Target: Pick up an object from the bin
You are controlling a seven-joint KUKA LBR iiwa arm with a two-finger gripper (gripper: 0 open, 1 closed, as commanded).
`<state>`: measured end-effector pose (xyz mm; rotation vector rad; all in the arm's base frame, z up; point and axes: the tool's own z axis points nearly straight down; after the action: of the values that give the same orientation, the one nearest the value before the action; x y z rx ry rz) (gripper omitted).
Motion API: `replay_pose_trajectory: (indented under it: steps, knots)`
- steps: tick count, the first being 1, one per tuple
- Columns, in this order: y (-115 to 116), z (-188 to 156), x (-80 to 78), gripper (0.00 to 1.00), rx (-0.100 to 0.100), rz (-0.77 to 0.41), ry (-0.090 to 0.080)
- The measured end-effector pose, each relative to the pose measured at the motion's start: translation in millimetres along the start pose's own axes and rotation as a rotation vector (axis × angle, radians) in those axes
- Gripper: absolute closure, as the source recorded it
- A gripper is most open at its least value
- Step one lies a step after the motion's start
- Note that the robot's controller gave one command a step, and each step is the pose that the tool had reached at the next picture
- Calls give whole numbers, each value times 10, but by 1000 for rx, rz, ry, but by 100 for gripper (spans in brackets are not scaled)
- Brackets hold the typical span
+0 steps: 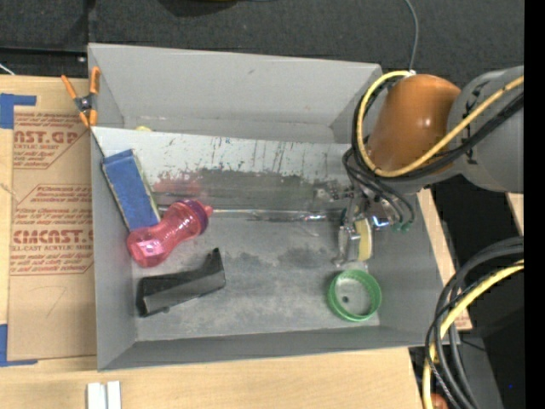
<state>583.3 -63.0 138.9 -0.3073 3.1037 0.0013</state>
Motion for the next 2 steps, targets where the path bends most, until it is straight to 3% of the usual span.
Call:
replay_pose_trajectory:
  steps: [1,2]
  knots:
    - [-440,629,525,0,-4,29,30]
    - [-502,548,288,100,0,59,-6]
